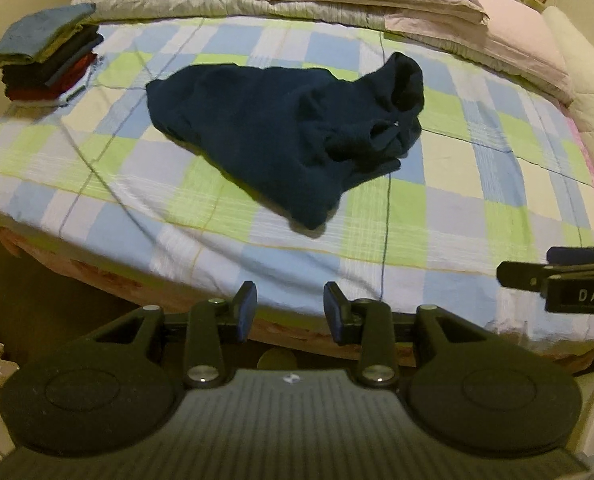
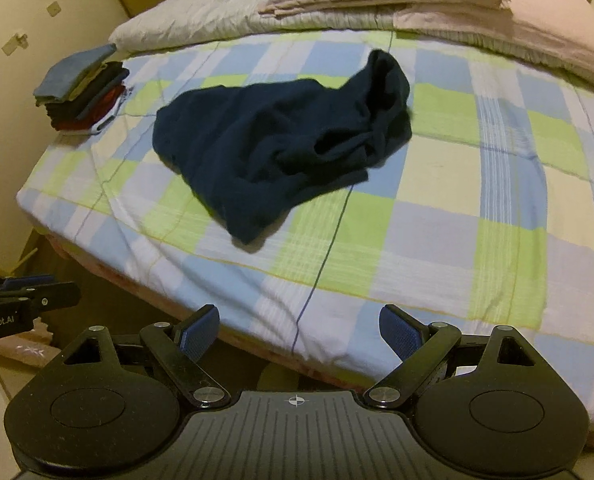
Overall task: Fold clothes
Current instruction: 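Move both open grippers toward the navy sweater on the bed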
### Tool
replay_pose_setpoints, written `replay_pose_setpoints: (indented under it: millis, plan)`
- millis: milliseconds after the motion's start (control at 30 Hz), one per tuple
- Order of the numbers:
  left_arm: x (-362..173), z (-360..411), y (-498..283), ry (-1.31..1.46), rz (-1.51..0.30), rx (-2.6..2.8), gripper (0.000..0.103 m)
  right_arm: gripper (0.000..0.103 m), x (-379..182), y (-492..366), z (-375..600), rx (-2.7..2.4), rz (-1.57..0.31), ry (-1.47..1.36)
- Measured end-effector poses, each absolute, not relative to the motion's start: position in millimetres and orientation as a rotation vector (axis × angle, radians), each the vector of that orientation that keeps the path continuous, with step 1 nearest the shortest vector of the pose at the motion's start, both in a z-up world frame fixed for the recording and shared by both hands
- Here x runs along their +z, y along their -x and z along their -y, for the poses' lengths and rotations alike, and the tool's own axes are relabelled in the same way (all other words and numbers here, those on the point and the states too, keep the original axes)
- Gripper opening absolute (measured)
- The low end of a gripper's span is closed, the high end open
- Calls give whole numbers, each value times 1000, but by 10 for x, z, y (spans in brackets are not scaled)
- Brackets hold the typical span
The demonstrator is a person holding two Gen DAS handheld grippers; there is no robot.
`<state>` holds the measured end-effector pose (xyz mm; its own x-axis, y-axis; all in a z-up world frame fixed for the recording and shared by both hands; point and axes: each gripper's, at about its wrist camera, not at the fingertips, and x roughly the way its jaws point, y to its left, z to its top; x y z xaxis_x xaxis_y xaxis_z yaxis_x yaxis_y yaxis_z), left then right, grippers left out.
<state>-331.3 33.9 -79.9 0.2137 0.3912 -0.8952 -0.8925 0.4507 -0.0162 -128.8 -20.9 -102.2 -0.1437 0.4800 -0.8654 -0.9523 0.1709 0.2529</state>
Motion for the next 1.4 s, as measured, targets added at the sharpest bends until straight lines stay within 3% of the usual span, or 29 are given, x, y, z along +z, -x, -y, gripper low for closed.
replay_pose_setpoints:
  millis: [333,800,1400]
  plan:
    - [-740,-570,3350,558,-989,969,37,90,-1027,1417,-7,1361,-1079,590]
    - [-840,-1469,3539,483,-1023,846,39,90,-1065,1613,-546,1209,-1106,492]
    - [-1613,-1818,3559,480,-1124,708,45,90,-1615,1528,-799,1015,-1211,511]
